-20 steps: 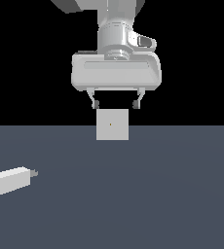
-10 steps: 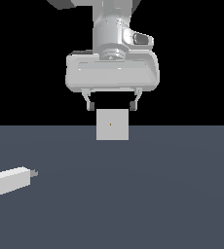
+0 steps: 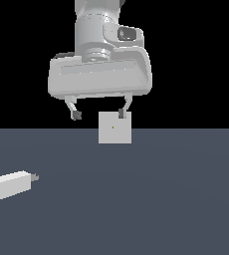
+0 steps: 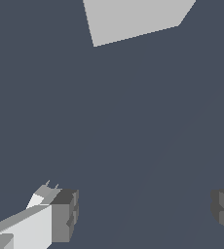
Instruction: Plug the charger into the wall socket.
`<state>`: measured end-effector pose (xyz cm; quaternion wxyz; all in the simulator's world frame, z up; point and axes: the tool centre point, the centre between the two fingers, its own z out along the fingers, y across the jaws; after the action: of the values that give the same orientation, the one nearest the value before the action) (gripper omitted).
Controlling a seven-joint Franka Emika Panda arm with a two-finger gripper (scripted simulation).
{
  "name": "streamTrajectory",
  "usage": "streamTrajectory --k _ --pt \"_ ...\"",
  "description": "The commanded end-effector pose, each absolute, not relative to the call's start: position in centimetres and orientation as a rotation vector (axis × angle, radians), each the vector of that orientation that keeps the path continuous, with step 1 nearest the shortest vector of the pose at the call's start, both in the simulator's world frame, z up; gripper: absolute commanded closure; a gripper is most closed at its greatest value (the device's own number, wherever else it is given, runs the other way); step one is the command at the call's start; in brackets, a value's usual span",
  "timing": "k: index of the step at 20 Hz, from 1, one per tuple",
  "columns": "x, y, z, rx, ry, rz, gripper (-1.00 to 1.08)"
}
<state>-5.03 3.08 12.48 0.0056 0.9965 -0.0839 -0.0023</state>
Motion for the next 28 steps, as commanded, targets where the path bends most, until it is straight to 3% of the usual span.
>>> streamTrajectory --k 1,28 --pt "-5.8 4.1 12.0 3.112 -0.325 0.010 -0.92" --pt "-9.9 14.5 7.0 2.984 -0.867 0.155 -0.92"
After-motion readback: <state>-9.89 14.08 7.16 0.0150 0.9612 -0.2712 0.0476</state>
